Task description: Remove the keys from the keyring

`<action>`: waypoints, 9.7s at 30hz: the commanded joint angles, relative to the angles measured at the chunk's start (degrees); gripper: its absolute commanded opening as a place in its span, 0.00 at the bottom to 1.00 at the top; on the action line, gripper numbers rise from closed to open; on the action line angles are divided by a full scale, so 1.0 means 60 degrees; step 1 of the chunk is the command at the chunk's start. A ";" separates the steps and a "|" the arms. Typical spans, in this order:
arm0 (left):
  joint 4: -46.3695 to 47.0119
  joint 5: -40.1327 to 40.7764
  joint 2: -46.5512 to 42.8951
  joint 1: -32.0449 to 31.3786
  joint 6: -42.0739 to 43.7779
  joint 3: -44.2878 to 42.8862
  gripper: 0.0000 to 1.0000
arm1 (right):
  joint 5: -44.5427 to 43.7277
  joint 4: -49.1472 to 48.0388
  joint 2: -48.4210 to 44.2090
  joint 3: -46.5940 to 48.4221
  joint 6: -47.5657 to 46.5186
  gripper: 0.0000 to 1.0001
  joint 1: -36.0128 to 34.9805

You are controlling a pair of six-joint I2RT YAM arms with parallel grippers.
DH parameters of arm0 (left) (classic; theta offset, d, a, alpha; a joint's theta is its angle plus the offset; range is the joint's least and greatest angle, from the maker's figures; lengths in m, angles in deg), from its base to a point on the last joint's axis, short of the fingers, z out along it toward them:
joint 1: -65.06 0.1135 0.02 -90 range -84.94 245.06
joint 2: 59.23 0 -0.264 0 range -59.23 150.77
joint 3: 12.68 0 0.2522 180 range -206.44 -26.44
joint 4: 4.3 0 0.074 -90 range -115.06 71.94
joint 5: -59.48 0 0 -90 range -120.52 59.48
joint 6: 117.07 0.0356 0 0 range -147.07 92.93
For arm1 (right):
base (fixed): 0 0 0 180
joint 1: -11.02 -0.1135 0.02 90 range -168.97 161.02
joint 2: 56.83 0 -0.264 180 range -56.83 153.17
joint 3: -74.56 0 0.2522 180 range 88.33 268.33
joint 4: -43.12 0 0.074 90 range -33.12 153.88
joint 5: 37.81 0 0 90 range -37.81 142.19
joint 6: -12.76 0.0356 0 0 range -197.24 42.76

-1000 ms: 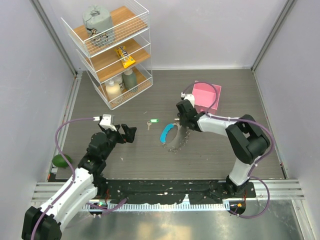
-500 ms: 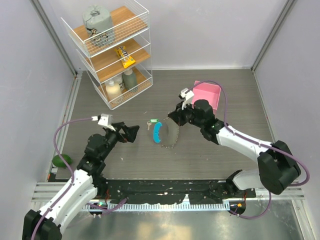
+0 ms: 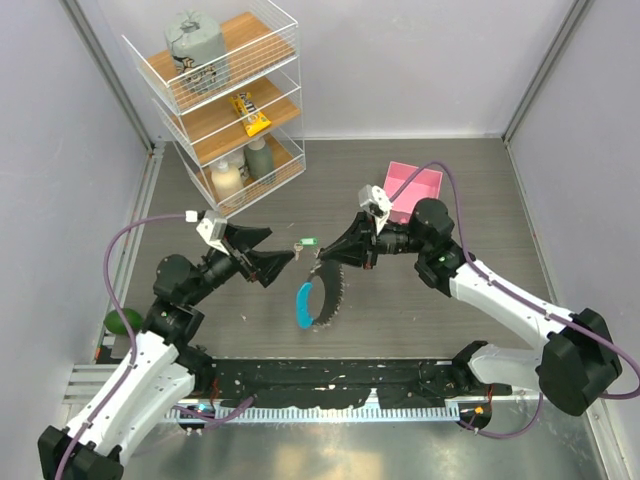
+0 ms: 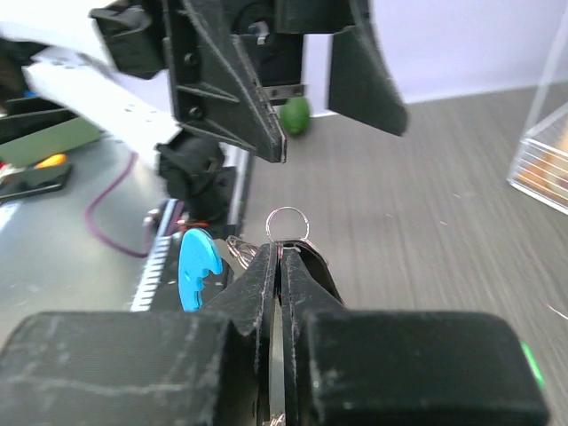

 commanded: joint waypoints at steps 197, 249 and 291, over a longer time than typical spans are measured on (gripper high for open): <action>-0.2352 -0.1835 0.2087 -0.3447 0.4592 -0.3657 0.00 | -0.1532 0.1343 -0.3183 -0.0322 0.0308 0.45 -0.0256; -0.2513 -0.1088 0.1750 -0.3828 0.4548 -0.3496 0.00 | -0.2936 0.3600 -0.3901 -0.0293 -0.1568 0.05 -0.1809; -0.4126 -0.1835 0.3875 -0.3814 0.2586 -0.4625 0.00 | -0.3653 -0.2258 -0.5160 -0.2797 -0.2857 0.05 -0.1809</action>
